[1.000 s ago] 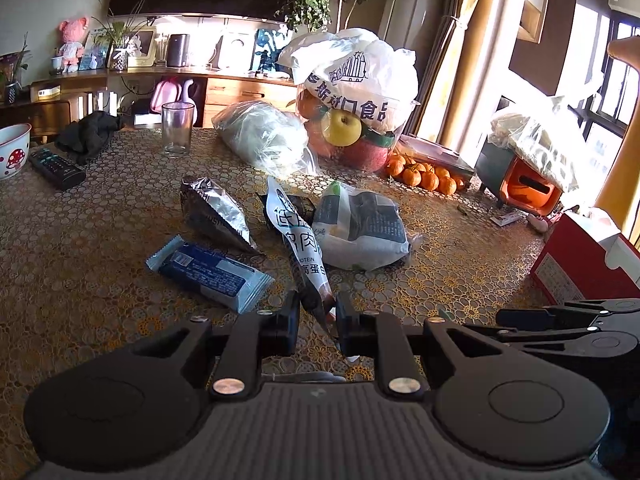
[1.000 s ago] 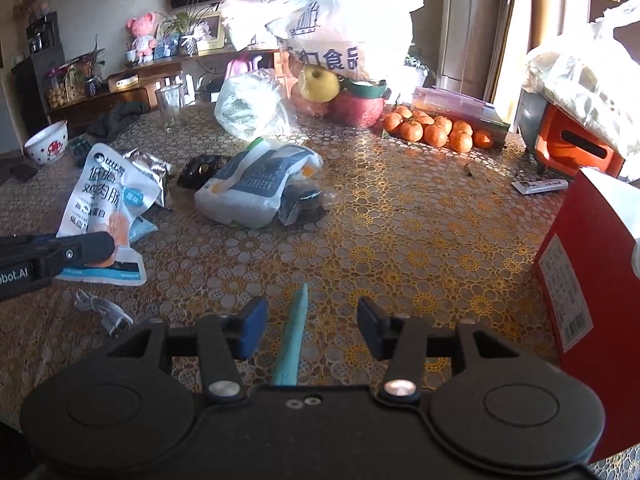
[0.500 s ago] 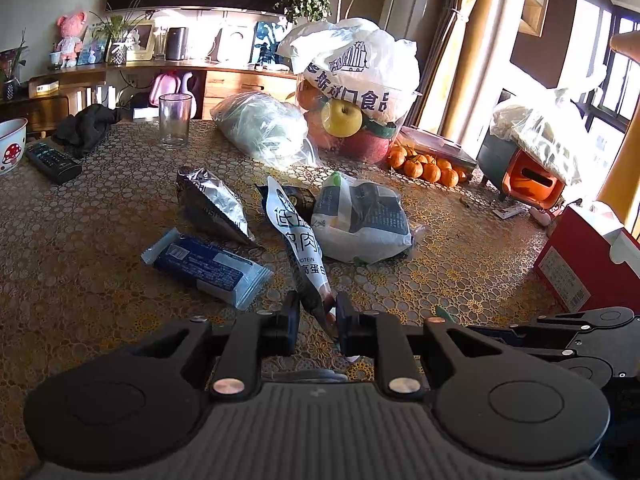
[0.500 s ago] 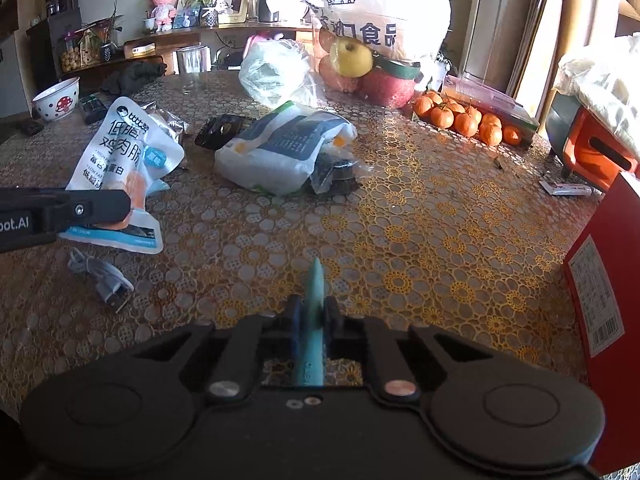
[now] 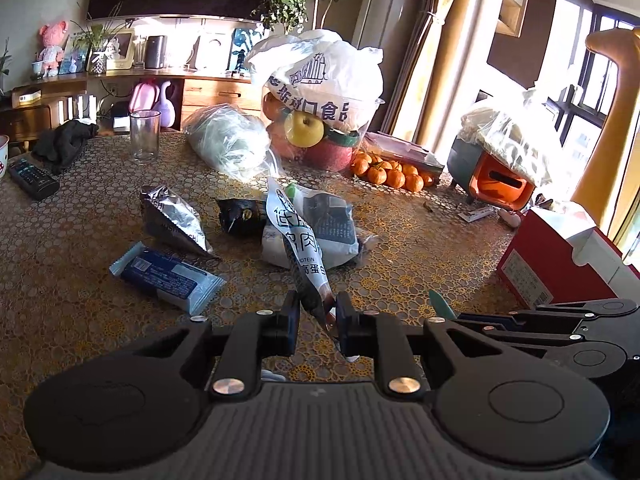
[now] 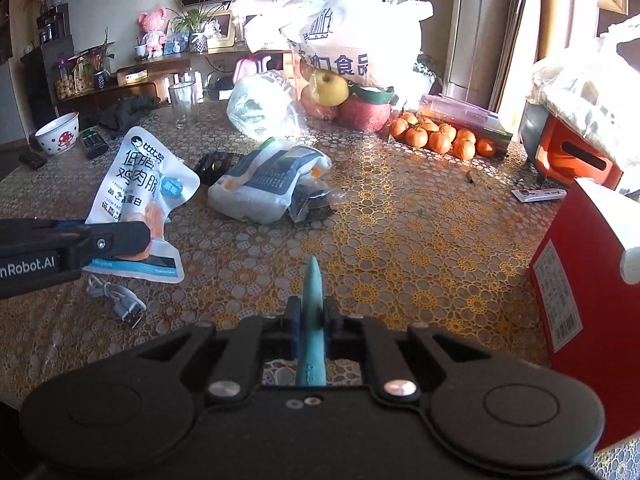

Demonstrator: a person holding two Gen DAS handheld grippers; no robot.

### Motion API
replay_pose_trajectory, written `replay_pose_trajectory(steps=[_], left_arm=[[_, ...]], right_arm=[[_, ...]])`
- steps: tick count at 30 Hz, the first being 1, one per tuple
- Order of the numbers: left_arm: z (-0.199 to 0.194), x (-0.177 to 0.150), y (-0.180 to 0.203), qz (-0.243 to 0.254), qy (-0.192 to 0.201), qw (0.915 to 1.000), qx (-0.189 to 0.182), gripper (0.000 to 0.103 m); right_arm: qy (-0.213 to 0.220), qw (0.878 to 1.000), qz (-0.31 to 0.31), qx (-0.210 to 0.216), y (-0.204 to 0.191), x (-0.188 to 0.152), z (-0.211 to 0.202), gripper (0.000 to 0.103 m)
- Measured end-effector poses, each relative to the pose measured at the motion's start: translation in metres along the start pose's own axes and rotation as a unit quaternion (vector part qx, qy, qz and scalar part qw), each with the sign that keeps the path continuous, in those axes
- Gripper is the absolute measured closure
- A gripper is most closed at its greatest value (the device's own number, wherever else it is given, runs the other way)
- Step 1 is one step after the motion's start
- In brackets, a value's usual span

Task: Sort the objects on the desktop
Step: 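Carry the snack packet and teal stick toward the red box with both grippers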

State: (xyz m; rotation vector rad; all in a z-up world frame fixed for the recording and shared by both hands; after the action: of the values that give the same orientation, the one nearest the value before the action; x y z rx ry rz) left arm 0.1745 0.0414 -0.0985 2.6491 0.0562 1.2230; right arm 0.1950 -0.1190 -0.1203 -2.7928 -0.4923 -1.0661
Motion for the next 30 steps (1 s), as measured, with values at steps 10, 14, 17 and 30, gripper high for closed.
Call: replay_pose_trajectory(steps=[10,14,17,30], left_arm=[[-0.019,0.0,0.057,0.016,-0.012,0.9988,-0.046,0.085],[-0.026,-0.002,0.082,0.027,-0.02,0.9973,-0.065,0.085],[-0.032,-0.002,0.099,0.034,-0.026,0.996,-0.079,0.085],[-0.051,0.008,0.172,0.067,-0.028,0.9883,-0.134,0.085]], right_arm=[[0.008,1.0,0.018,-0.008,0.027,-0.006,-0.052,0.093],[0.014,1.0,0.027,-0.006,0.041,-0.008,-0.074,0.093],[0.02,0.999,0.031,-0.007,0.052,-0.009,-0.089,0.093],[0.043,0.998,0.049,-0.018,0.105,-0.014,-0.143,0.093]])
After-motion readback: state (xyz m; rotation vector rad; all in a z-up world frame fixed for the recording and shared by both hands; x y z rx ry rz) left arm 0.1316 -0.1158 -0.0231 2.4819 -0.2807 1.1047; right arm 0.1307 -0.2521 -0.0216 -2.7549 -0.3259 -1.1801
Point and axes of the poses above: each gripper's, at about its wrist camera, not at the fingertips, and z roughly the way its jaws point, y to its right, x to its top, the point moved 7 cm from there along z, roughly the way its jaws point, and after that the axes turned 6 degrees about -y, right-handed, at the moved point
